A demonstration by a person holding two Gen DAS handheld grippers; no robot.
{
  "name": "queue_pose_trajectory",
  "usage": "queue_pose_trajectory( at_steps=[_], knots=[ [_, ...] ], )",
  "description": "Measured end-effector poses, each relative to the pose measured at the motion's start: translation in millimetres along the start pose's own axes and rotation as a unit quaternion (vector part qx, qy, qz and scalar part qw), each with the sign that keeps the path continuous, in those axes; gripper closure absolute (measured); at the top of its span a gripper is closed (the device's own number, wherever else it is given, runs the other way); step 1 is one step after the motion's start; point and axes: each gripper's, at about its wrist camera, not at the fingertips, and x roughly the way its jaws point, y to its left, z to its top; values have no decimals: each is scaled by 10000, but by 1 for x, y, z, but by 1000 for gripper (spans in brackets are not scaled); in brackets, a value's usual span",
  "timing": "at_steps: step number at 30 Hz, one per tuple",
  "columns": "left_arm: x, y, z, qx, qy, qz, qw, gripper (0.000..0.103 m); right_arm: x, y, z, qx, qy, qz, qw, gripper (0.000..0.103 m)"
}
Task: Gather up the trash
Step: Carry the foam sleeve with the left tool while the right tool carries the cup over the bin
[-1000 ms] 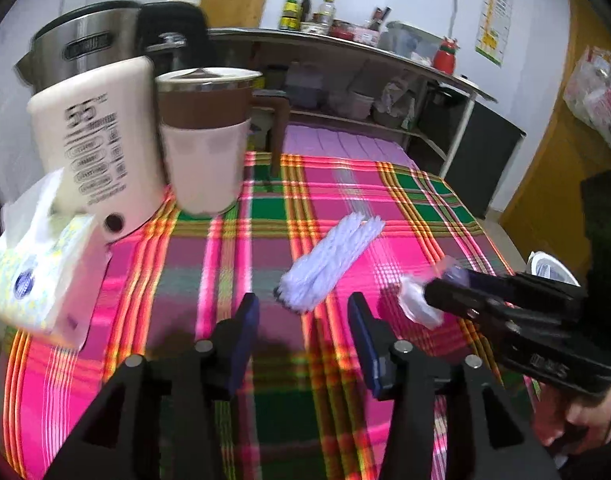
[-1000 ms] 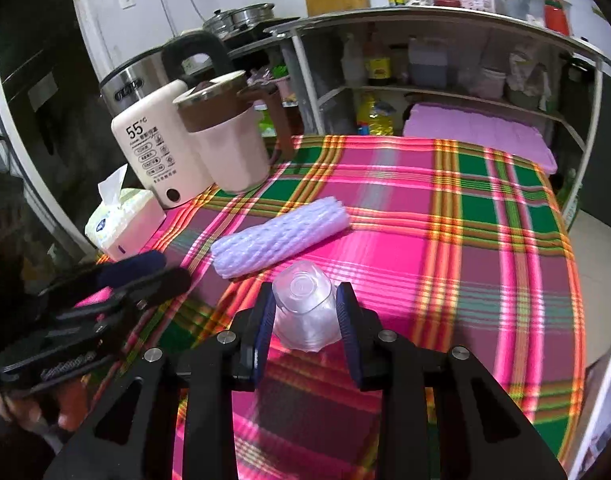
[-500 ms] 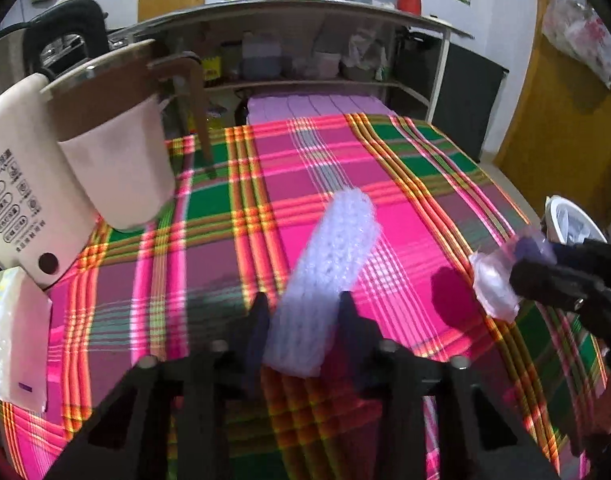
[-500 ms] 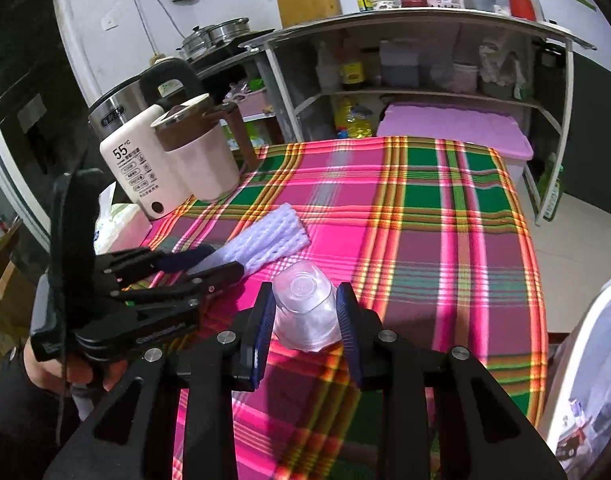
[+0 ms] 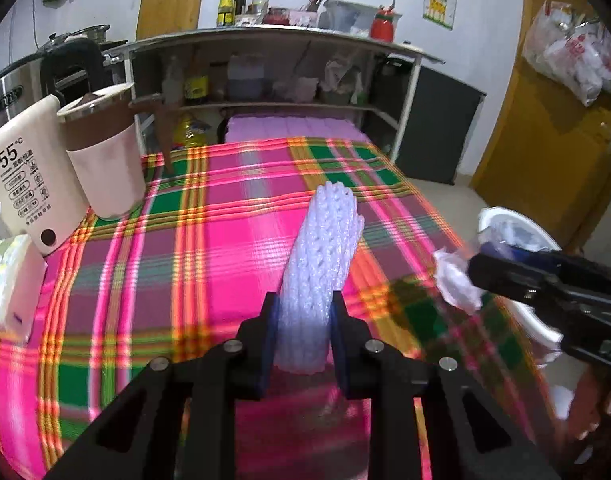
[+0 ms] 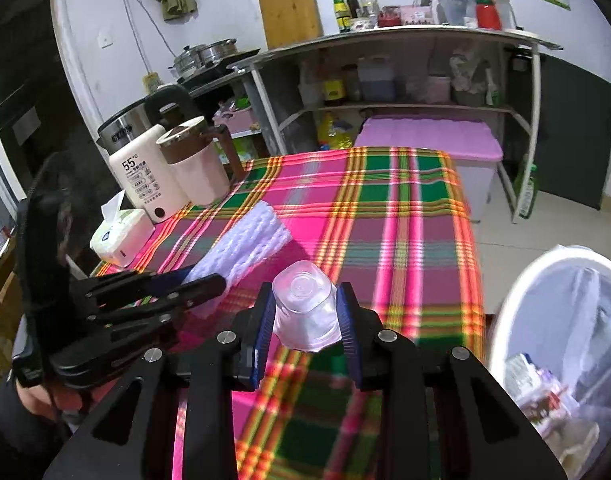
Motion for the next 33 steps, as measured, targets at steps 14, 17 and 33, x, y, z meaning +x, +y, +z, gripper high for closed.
queue_pose_trajectory(
  at_steps=[14, 17, 33],
  knots=[
    [-41, -82, -13, 100, -195, -691, 9974, 78, -78, -40, -31, 325, -292, -411, 9982, 71],
    [-42, -99, -13, 204, -198, -796, 9964, 77, -93, -52, -37, 412, -348, -536, 9971, 71],
    [-13, -169, -8, 595, 53, -1130, 9918, 77, -133, -122, -62, 1016, -491, -1100, 9875, 71]
  ],
)
